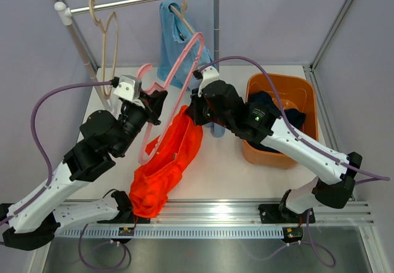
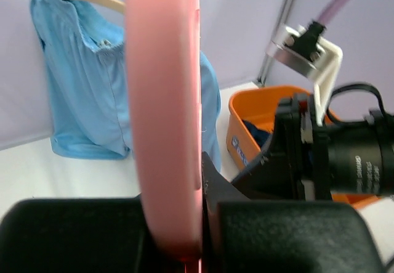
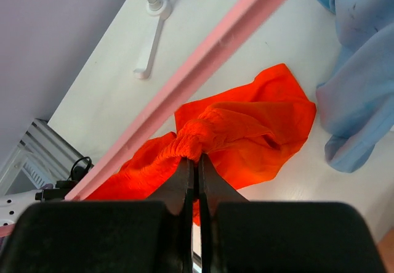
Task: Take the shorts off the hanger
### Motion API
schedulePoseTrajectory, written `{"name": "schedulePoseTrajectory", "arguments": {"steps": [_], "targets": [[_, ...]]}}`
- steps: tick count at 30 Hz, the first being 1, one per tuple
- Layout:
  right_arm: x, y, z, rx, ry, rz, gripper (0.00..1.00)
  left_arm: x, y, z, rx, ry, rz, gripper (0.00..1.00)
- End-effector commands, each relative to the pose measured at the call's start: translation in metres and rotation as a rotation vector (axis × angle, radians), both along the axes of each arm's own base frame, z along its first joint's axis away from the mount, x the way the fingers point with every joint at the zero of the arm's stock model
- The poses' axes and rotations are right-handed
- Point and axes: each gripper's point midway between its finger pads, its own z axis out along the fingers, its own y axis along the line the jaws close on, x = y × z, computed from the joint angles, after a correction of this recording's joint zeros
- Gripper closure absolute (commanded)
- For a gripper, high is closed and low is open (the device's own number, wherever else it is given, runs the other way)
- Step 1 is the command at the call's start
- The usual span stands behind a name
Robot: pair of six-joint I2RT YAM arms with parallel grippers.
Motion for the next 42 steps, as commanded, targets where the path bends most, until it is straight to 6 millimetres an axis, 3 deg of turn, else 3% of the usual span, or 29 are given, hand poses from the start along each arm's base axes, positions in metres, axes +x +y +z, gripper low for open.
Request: {"name": "schedulePoseTrajectory", "arguments": {"steps": [1, 2, 4, 7, 10, 11, 13, 14, 16, 18, 21, 26, 29, 34, 37, 40, 41, 42], "targets": [[0.005, -0.015, 0.044, 0.05, -0.1, -0.051, 1.0, 0.011, 0.015, 0.05, -0.134, -0.092, 0.11, 1.0], [0.007, -0.021, 0.049, 0.043, -0.114, -0.074, 1.0, 0.012, 0.025, 0.059, -0.131, -0.085, 0.154, 1.0], [0.009, -0.03, 0.063, 0.039, -0.151, -0.095, 1.0, 0.018, 0.027, 0.058, -0.082, -0.07, 0.194, 1.0], [0.012, -0.052, 0.1, 0.046, -0.243, -0.144, 1.0, 0.019, 0.039, 0.059, -0.041, -0.055, 0.246, 1.0], [0.017, -0.091, 0.157, 0.048, -0.381, -0.255, 1.0, 0.016, 0.046, 0.055, -0.021, -0.043, 0.254, 1.0], [0.018, -0.118, 0.19, 0.052, -0.456, -0.332, 1.0, 0.014, 0.049, 0.052, -0.01, -0.035, 0.253, 1.0], [0.012, -0.15, 0.227, 0.081, -0.535, -0.409, 1.0, 0.011, 0.053, 0.05, 0.001, -0.026, 0.254, 1.0], [0.004, -0.18, 0.259, 0.115, -0.611, -0.472, 1.0, 0.01, 0.055, 0.046, 0.018, -0.015, 0.257, 1.0], [-0.007, -0.216, 0.3, 0.215, -0.691, -0.568, 1.0, 0.007, 0.059, 0.044, 0.021, -0.008, 0.257, 1.0], [-0.025, -0.259, 0.327, 0.254, -0.774, -0.642, 1.0, 0.003, 0.063, 0.042, 0.024, -0.002, 0.249, 1.0], [-0.044, -0.308, 0.355, 0.329, -0.879, -0.764, 1.0, 0.0, 0.065, 0.038, 0.032, 0.007, 0.242, 1.0], [-0.056, -0.34, 0.371, 0.341, -0.969, -0.872, 1.0, -0.001, 0.066, 0.032, 0.047, 0.021, 0.236, 1.0], [-0.055, -0.344, 0.372, 0.3, -0.996, -0.92, 1.0, -0.001, 0.064, 0.029, 0.054, 0.025, 0.231, 1.0], [-0.034, -0.316, 0.358, 0.215, -0.977, -0.901, 1.0, -0.001, 0.062, 0.026, 0.062, 0.029, 0.223, 1.0], [-0.016, -0.296, 0.338, 0.144, -0.932, -0.839, 1.0, -0.002, 0.062, 0.027, 0.065, 0.028, 0.217, 1.0], [0.004, -0.291, 0.325, 0.166, -0.891, -0.827, 1.0, -0.002, 0.062, 0.024, 0.075, 0.032, 0.217, 1.0], [0.017, -0.283, 0.312, 0.155, -0.846, -0.812, 1.0, -0.003, 0.063, 0.024, 0.075, 0.032, 0.216, 1.0], [0.027, -0.291, 0.308, 0.131, -0.84, -0.844, 1.0, -0.003, 0.062, 0.024, 0.079, 0.033, 0.216, 1.0]]}}
